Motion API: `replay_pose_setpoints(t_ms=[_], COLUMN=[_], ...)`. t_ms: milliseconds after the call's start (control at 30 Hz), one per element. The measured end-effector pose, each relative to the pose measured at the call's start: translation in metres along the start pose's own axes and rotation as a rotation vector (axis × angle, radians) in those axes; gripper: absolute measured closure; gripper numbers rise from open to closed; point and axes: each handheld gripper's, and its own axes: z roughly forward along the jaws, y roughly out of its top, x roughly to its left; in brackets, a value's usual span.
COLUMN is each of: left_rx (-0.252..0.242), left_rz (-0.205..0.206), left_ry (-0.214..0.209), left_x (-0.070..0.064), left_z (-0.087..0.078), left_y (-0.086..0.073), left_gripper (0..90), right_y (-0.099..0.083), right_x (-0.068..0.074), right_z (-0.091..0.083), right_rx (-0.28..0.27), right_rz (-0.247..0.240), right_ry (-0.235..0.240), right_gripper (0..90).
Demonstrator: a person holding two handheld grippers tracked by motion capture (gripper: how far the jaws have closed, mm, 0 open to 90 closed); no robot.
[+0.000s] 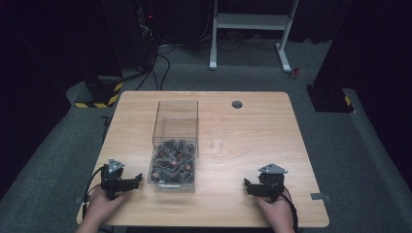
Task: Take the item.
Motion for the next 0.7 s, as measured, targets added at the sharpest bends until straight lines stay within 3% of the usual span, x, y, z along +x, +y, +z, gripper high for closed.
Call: replay_pose_setpoints(t_ms=[700], left_rx=[0.0], left_rz=[0.001], left_ry=[0.0], left_x=[0.0], left_z=[0.0], left_y=[0.0], left_gripper=[6.2], right_y=[0.0001], right_x=[-0.0002], right_z=[0.0], right_rx=[0.0], right_rz=[-0.002], right_ry=[0.002], right_gripper=[8.2])
